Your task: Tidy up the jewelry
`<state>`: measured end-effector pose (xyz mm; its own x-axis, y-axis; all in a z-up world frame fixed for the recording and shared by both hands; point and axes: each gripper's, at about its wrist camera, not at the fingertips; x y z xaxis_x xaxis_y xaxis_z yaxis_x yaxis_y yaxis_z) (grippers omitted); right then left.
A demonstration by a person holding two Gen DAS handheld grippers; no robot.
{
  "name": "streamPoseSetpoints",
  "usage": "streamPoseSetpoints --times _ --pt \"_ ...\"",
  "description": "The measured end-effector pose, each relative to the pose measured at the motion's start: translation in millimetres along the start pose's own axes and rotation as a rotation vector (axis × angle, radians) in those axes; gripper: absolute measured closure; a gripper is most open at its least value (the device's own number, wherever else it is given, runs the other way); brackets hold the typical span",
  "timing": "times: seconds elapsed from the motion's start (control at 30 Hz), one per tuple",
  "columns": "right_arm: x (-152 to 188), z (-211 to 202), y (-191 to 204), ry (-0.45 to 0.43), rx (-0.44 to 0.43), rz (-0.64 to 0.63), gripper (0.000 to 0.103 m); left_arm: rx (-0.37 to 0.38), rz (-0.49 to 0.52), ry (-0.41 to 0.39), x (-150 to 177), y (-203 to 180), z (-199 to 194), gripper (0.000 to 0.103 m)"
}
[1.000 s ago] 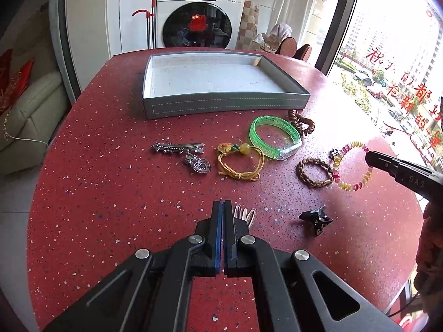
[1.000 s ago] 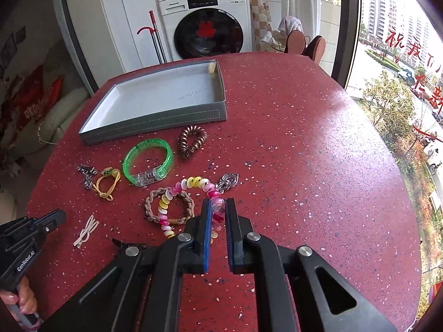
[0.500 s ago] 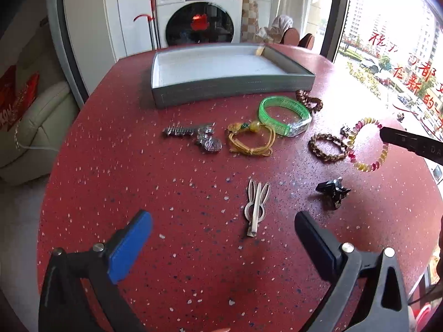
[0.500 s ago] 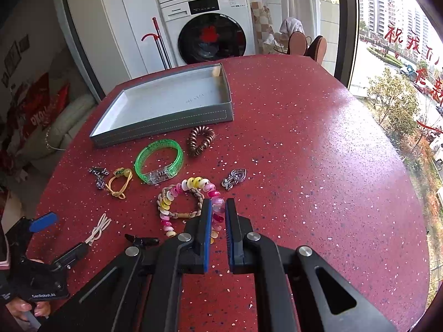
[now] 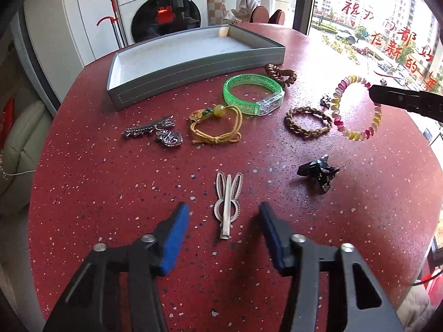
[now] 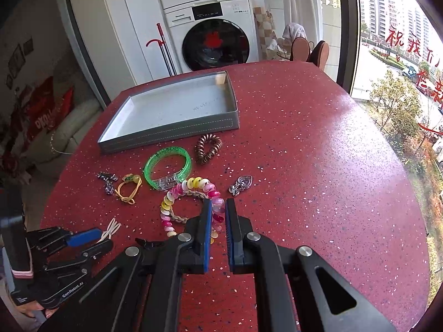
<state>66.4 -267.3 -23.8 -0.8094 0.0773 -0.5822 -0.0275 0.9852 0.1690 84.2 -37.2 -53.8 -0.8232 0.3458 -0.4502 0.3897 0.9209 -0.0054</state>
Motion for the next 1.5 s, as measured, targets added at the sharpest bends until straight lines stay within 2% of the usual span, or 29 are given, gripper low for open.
streamPoseSetpoints --times 0.03,0.1,0.23,0.27,0.37,0.57,0.87,0.97,1.07,1.1,1.13,1.17,1.33,1.43,1.5 --pt "-1.4 -0.6 0.2 -0.003 -0.002 0.000 0.093 0.005 0.009 -0.002 -0.7 -2.0 -0.2 0.068" --pt "-4.2 -1.4 2.4 -0.008 -0.003 -0.004 0.093 0.005 0.024 -0.005 -0.3 -7.3 -0.7 0.068" --pt "-12.5 -1.8 5.0 -0.013 -0.018 -0.008 0.093 0.069 -0.023 -0.003 -1.2 -1.3 -3.0 0.068" --pt "-16.0 -1.5 5.3 -0.013 -0.024 -0.008 0.093 0.080 -0.037 -0.007 -1.6 1.1 -5.6 0.083" --pt "-27.4 0.3 7.4 -0.020 -0.039 -0.007 0.093 0.103 -0.069 -0.027 -10.4 8.2 -14.8 0.084" --pt "-46.3 0.8 17.8 -0.039 -0.048 -0.028 0.093 0.100 -0.072 -0.069 -29.6 17.8 -29.7 0.084" --pt "-41.0 0.5 21.6 -0.028 -0.078 -0.037 0.093 0.093 -0.048 -0.083 -21.4 21.5 -37.4 0.084" --pt "-35.9 3.0 19.4 -0.018 -0.086 -0.028 0.093 0.031 -0.062 -0.086 -12.6 18.0 -40.9 0.084" --pt "-29.8 5.7 18.7 -0.008 -0.099 -0.021 0.093 -0.002 -0.147 -0.054 -2.2 20.0 -35.8 0.084" --pt "-28.0 6.1 18.7 -0.006 -0.102 -0.021 0.093 -0.008 -0.181 -0.050 1.1 21.3 -33.6 0.082" --pt "-26.8 6.4 18.5 -0.004 -0.107 -0.022 0.093 -0.020 -0.215 -0.042 3.7 22.2 -32.0 0.049" --pt "-25.7 6.3 18.3 -0.003 -0.110 -0.023 0.093 -0.031 -0.243 -0.030 6.5 22.9 -29.0 0.000" --pt "-21.1 3.4 12.8 -0.013 -0.126 -0.007 0.093 -0.133 -0.307 -0.045 8.3 15.4 -26.4 0.000" --pt "-17.4 1.4 9.1 -0.016 -0.138 0.003 0.093 -0.211 -0.357 0.001 4.0 10.1 -14.8 0.000" --pt "-14.7 0.8 6.2 -0.016 -0.142 0.006 0.093 -0.222 -0.389 0.025 0.7 7.1 -7.2 0.000"
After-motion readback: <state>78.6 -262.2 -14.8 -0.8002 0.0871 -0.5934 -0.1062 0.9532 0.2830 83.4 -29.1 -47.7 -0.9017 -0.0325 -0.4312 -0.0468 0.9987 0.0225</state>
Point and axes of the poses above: each gripper's, at about its wrist camera, not at the fingertips, and z roughly the way its jaws point, y to its left, x to its underside, and after that the axes turned 5 degrees about y, right-handed
